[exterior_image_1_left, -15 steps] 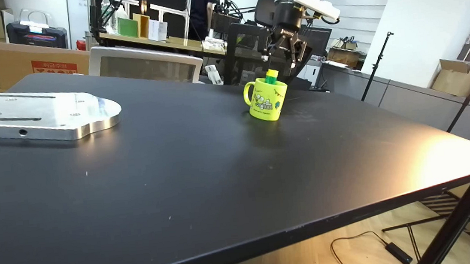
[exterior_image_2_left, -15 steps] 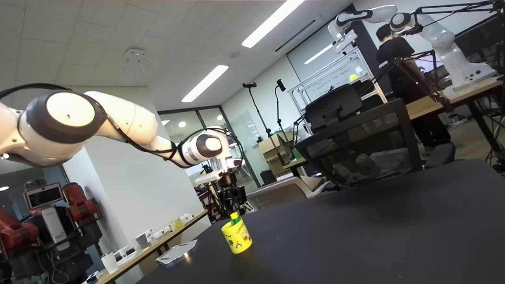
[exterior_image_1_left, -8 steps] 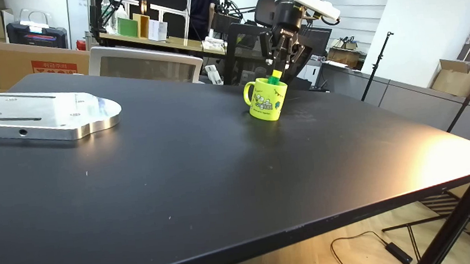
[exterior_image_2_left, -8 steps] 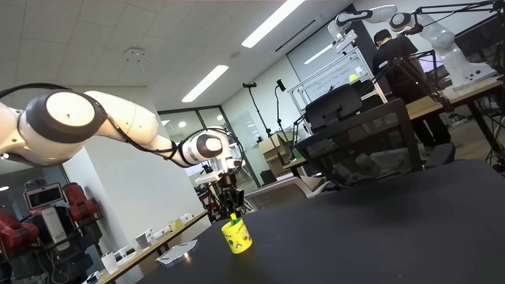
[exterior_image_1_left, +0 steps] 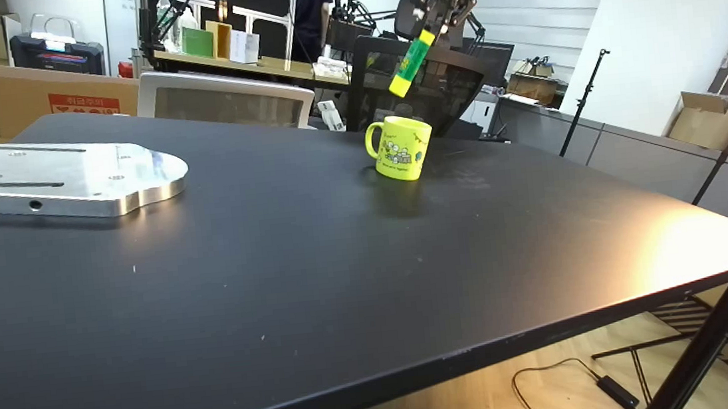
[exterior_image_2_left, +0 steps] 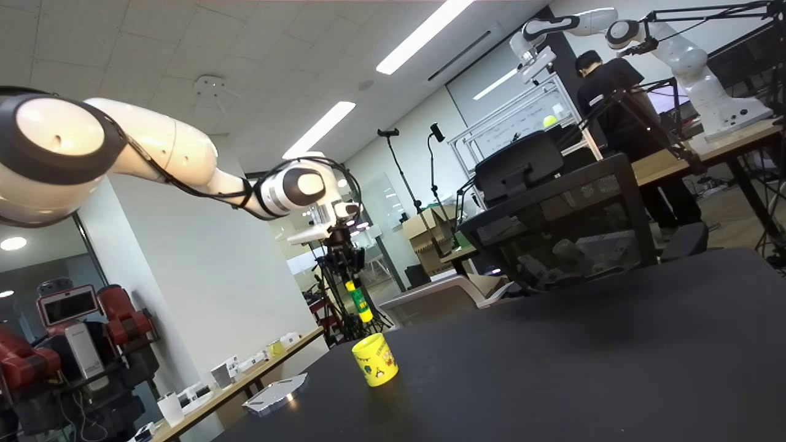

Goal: Remove the glue stick from the yellow mug

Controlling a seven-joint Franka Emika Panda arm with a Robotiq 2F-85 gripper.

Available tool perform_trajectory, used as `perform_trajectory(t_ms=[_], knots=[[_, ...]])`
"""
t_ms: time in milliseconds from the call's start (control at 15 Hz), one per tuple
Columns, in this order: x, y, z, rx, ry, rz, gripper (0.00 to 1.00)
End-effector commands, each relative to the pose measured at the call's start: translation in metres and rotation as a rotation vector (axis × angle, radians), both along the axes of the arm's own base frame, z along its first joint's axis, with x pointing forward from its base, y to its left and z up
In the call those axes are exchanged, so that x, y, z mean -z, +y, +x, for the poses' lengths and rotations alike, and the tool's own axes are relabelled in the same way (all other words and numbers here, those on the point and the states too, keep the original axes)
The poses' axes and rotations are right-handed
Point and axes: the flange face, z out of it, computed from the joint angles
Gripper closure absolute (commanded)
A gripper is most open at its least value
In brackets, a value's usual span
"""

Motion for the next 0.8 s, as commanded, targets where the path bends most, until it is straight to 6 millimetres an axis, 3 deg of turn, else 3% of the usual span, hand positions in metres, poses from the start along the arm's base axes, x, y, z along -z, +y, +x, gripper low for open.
perform_trajectory(t_ms=[0,200,467,533,733], knots=[[-0.066,-0.018,-0.031,-0.013,-0.098,0.000,0.92],[-0.077,-0.057,-0.051,0.041,-0.105,-0.001,0.92],[-0.061,-0.124,-0.082,0.156,-0.064,-0.039,0.92],[-0.052,-0.130,-0.091,0.162,-0.054,-0.045,0.92],[-0.005,-0.121,-0.128,0.123,0.008,-0.101,0.92]])
